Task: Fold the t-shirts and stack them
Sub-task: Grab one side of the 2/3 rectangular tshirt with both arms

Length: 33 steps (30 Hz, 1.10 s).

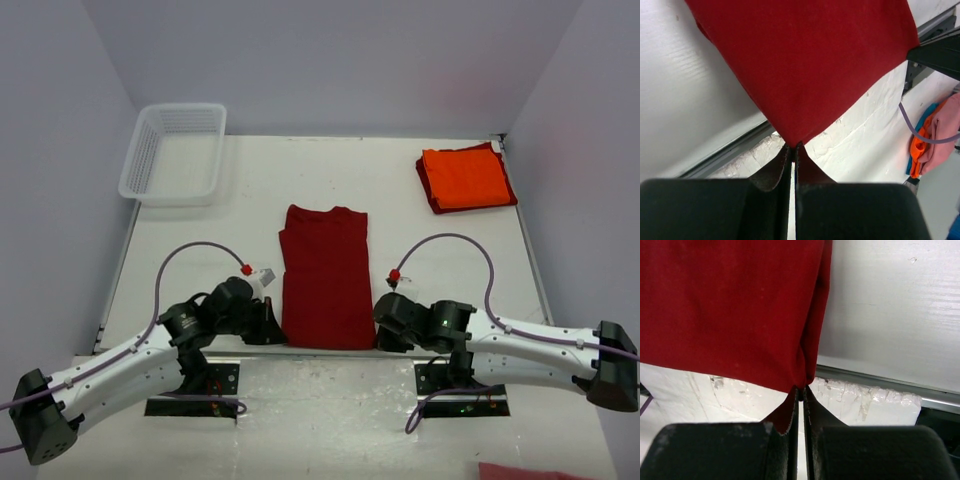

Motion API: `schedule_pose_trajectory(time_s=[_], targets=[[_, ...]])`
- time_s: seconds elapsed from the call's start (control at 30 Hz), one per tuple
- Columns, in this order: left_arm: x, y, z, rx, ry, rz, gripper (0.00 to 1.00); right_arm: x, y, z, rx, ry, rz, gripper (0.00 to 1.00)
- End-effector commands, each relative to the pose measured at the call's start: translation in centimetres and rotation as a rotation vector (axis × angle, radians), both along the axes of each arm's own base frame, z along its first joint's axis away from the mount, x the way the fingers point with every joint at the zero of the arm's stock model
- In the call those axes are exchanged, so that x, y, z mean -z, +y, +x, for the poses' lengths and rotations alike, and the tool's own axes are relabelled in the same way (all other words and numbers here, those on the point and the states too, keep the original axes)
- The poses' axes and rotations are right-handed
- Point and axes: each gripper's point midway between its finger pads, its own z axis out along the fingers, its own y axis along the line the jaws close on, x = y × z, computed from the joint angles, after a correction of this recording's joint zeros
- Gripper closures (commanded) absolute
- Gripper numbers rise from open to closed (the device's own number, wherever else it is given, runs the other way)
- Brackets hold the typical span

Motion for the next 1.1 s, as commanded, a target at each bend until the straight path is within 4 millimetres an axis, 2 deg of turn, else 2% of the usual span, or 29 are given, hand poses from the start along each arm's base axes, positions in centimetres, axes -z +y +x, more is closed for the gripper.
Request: schedule_pose_trajectory(time_s=[0.0, 0.03, 0.07, 0.17, 0.27, 0.3, 0.37, 0.4, 0.73, 1.0, 1.07], targets=[[-3.7, -0.2, 1.5, -0.043, -0.08, 0.006, 1.0, -2.2, -0.4, 1.2, 0.048, -0.07, -0.017, 1.0], [-3.9, 0.1, 2.2, -0.065, -0.106, 0.044, 1.0, -3.1, -0.2, 1.7, 0.054, -0.091, -0.017, 1.0], [-5.7, -0.2, 2.8, -0.065, -0.144, 0.036, 1.0, -3.3, -0.6, 1.7, 0.051, -0.094, -0.038, 1.0], [-7.3, -0.3, 3.3, -0.06, -0.174, 0.046, 1.0, -4.8, -0.3, 2.1, 0.039, -0.119, -0.042, 1.0], [-8.2, -0.7, 3.7, -0.056, -0.191, 0.047, 1.0, -6.4, -0.1, 2.7, 0.031, -0.15, -0.044, 1.0], [-8.4, -0.8, 3.9, -0.055, -0.197, 0.049, 1.0, -7.6, 0.2, 3.0, 0.032, -0.167, -0.029, 1.0], [-9.1, -1.1, 4.2, -0.056, -0.209, 0.044, 1.0, -8.2, -0.2, 3.3, 0.024, -0.185, -0.055, 1.0], [-9.3, -1.1, 4.3, -0.055, -0.211, 0.043, 1.0, -9.0, 0.1, 3.4, 0.022, -0.196, -0.043, 1.0], [-10.3, -1.3, 5.4, -0.076, -0.246, 0.06, 1.0, -11.5, 0.4, 5.3, 0.008, -0.271, -0.096, 1.0], [-10.9, -1.2, 6.0, -0.1, -0.268, 0.066, 1.0, -13.4, 0.4, 8.4, 0.009, -0.338, -0.136, 1.0], [-10.9, -1.1, 6.8, -0.117, -0.286, 0.094, 1.0, -13.7, 0.4, 9.4, 0.009, -0.351, -0.136, 1.0]])
